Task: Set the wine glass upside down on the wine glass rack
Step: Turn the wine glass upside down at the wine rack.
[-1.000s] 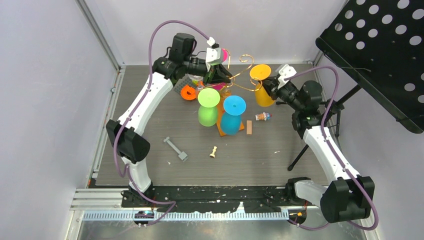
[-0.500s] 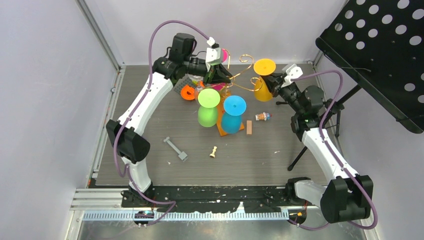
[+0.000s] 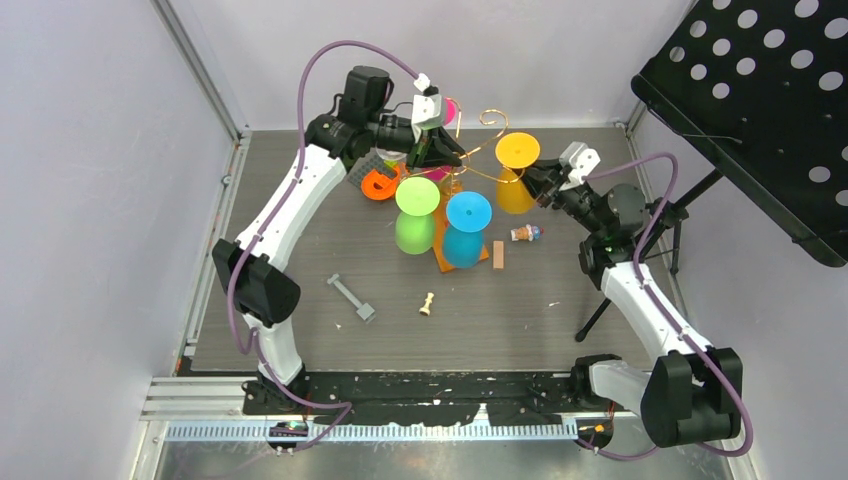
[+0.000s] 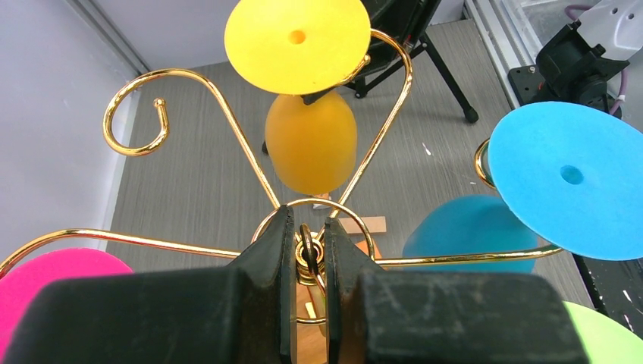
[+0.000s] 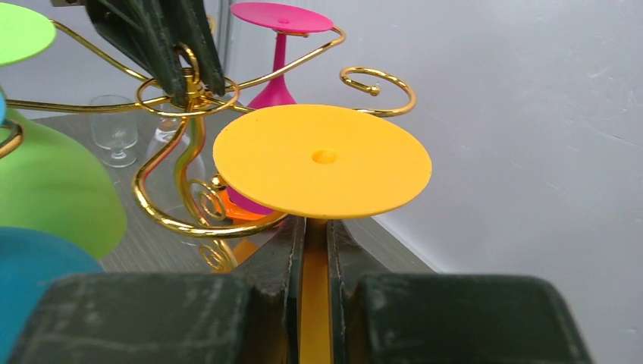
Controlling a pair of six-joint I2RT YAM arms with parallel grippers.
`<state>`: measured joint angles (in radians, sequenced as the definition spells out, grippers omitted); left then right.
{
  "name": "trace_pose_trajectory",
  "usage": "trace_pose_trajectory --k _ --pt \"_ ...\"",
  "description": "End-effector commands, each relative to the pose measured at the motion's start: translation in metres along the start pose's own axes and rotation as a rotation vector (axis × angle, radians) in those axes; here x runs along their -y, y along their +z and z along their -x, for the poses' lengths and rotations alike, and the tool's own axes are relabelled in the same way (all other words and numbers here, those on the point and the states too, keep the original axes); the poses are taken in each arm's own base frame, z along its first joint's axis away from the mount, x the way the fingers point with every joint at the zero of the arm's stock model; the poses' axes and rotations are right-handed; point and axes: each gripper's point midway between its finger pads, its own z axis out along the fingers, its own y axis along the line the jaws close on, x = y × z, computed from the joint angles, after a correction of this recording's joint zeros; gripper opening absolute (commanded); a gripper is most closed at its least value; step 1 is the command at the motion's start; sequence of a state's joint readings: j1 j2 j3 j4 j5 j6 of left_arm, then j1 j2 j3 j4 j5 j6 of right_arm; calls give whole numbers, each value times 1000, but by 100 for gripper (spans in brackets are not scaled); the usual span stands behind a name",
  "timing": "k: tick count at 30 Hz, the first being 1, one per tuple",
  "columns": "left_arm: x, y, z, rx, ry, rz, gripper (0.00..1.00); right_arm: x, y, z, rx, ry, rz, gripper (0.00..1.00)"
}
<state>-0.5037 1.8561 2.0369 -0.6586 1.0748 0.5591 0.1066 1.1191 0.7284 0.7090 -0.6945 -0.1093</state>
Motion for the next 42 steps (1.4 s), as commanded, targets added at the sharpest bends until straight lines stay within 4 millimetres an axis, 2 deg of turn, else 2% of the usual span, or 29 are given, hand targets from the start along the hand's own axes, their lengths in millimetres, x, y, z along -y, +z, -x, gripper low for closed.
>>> trace_pose_trajectory --k 1,9,18,32,42 --pt "23 9 -22 -32 -147 -79 0 -9 -1 23 92 -41 52 8" --pt "22 10 -22 -29 -155 -80 0 -27 -2 21 111 -38 149 9" --pt "21 11 -23 -28 -162 -80 0 -41 4 30 132 7 275 9" --pt "14 14 -27 -32 -194 -60 0 -57 -6 36 154 -31 340 6" --pt "12 14 -27 -39 -203 -46 0 -73 -17 32 153 -55 399 6"
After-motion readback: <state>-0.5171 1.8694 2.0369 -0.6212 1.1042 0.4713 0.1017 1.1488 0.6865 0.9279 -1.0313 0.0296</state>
